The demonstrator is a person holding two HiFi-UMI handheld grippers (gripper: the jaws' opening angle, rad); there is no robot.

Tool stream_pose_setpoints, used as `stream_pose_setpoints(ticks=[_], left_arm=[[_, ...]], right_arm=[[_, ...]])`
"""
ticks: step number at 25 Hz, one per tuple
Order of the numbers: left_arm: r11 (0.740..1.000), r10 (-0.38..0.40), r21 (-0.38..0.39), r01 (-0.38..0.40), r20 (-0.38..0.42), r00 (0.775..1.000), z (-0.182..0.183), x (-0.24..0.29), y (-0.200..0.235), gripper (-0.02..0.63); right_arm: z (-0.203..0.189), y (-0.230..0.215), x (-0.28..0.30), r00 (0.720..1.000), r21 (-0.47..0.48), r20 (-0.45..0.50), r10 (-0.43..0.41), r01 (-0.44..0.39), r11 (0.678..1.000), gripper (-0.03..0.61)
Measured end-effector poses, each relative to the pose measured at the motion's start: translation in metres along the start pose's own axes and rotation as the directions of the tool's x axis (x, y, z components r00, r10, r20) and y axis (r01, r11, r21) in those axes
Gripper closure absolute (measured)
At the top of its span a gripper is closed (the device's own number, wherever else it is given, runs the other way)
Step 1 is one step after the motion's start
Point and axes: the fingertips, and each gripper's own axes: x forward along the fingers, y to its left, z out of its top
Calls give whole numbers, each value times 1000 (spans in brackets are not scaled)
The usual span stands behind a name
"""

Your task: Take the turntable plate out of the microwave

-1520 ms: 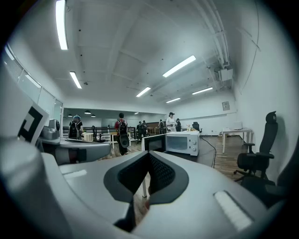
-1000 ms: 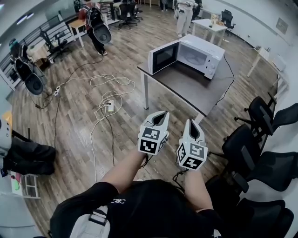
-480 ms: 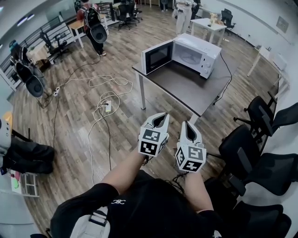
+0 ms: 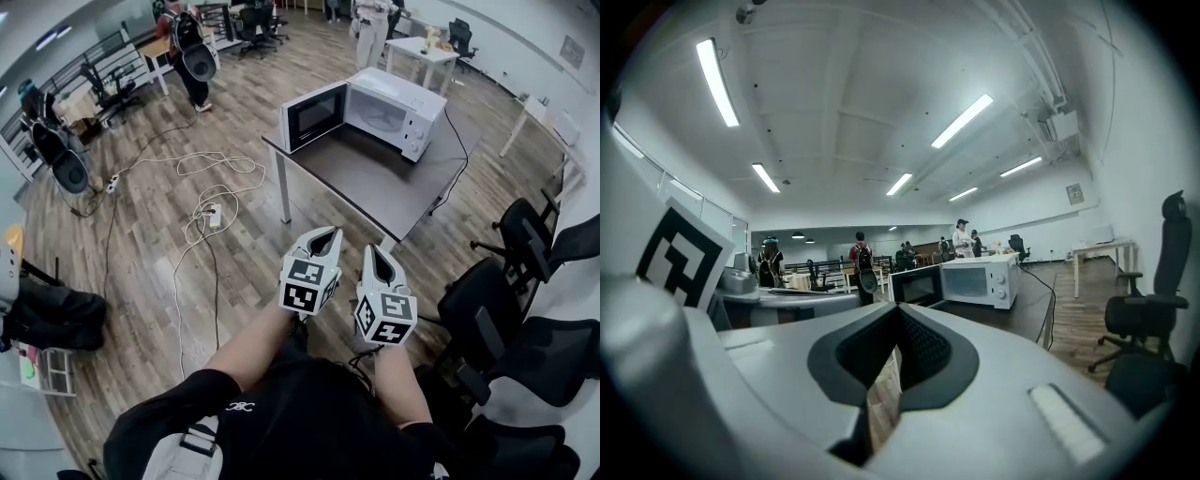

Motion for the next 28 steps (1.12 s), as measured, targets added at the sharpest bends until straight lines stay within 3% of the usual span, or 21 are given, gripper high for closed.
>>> stream_pose_setpoints(ticks=[12, 28], left_arm=[[999, -47, 2, 47, 7, 999, 25, 97, 47, 603], [987, -163, 5, 163, -14, 986, 56, 227, 139, 603]], right_arm=[[19, -42, 97, 1000, -21, -5, -31, 31, 999, 569], [47, -83, 245, 984, -51, 19, -178, 179, 983, 569]])
